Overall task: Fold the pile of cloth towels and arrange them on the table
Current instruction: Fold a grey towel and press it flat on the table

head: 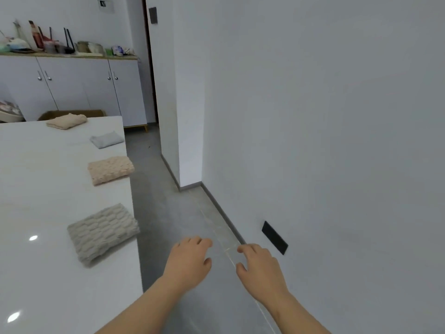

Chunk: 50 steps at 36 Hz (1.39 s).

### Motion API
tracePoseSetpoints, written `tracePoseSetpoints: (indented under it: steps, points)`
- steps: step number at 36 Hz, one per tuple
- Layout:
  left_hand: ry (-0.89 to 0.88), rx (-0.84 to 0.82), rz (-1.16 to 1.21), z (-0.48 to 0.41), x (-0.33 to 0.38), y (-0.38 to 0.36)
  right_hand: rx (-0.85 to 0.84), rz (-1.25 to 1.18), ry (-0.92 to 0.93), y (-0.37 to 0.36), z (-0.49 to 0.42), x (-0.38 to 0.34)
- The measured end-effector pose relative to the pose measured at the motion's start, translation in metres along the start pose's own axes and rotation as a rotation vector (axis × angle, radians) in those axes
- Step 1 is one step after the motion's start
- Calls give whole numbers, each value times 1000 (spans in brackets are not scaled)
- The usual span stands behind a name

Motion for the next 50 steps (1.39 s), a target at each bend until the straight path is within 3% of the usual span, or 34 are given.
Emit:
tracePoseSetpoints:
  steps: [12,17,21,25,31,41,50]
  points:
    - [205,96,103,-125,-49,44,-140,96,183,52,-163,-9]
    - [357,141,115,-125,-97,60,-235,116,329,41,-211,-52]
    - [456,328,149,-109,-143,60,-325,137,428,23,-241,-88]
    - [652,368,98,-93,-179,54,-392,182,567,12,-266,-127]
    - [830,440,330,-79,-216,55,-481,270,759,8,-300,-174]
    - [1189,190,404,-67,-256,46,-648,385,954,-1,-342,-216]
    - [1280,-22,445,-57,-281,34,-720,409,1030,-16,-352,-255]
Point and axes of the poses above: each hand's wrist, its own z-axis away from the middle knuckle, its own y-axis out of the back of the hand, x = y × z, the point moved 5 cm from there along -z, towards the middle knuckle, and after that the axes turned 13 degrees about -x, right-handed, at the moved point
